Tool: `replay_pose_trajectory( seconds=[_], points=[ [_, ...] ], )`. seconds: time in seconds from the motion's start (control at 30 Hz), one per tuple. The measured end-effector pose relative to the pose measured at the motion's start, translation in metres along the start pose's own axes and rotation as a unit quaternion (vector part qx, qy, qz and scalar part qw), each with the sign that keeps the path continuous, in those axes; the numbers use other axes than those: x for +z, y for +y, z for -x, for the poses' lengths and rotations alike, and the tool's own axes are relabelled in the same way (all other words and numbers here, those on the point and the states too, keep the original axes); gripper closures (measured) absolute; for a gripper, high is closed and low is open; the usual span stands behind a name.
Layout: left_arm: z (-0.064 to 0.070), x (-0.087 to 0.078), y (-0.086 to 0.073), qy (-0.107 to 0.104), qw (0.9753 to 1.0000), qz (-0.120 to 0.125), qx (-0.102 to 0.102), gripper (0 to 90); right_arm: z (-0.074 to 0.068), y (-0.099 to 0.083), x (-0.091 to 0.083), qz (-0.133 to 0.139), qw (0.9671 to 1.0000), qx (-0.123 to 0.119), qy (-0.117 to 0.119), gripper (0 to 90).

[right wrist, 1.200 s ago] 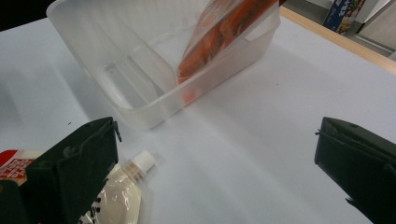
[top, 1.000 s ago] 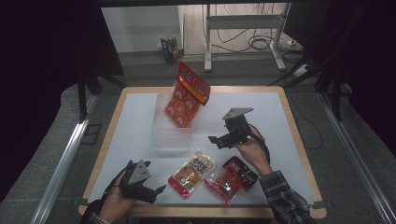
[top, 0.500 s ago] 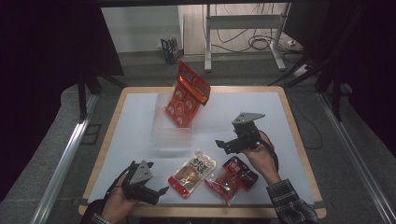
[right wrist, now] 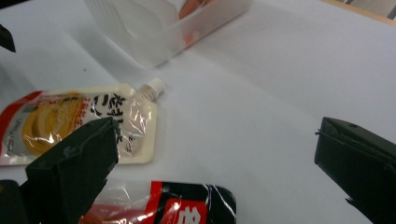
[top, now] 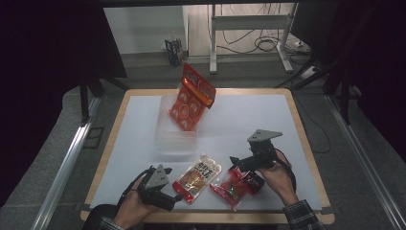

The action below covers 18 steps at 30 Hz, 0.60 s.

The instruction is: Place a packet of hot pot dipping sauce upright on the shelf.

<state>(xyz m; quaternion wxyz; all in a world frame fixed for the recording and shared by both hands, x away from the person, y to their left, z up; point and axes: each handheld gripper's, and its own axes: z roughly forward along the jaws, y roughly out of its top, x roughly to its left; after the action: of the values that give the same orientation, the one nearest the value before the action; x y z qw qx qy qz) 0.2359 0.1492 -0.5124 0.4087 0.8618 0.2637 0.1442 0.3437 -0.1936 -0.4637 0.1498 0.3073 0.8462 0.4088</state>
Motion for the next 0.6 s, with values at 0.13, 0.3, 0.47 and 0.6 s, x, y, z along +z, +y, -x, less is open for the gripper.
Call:
replay_pose_trajectory(
  seconds=[0.13,0.3,0.47,0.6],
  points=[
    [0.002,0.005,0.007,-0.021,0.9997,0.015,0.003,12.0,-0.003,-0.009,-0.004,-0.007,0.9999,-0.001,-0.008,0.0],
    [0.007,0.016,0.018,-0.043,0.9986,0.027,0.011,18.9,-0.005,-0.020,-0.006,-0.021,0.9998,-0.003,-0.004,0.0],
    [0.015,0.028,0.033,-0.070,0.9963,0.038,0.032,32.7,-0.003,-0.028,-0.012,-0.023,0.9997,0.003,-0.004,0.0],
    [0.023,0.041,0.044,-0.097,0.9934,0.042,0.045,48.4,0.000,-0.034,-0.018,-0.023,0.9996,0.011,-0.008,0.0]
  ],
)
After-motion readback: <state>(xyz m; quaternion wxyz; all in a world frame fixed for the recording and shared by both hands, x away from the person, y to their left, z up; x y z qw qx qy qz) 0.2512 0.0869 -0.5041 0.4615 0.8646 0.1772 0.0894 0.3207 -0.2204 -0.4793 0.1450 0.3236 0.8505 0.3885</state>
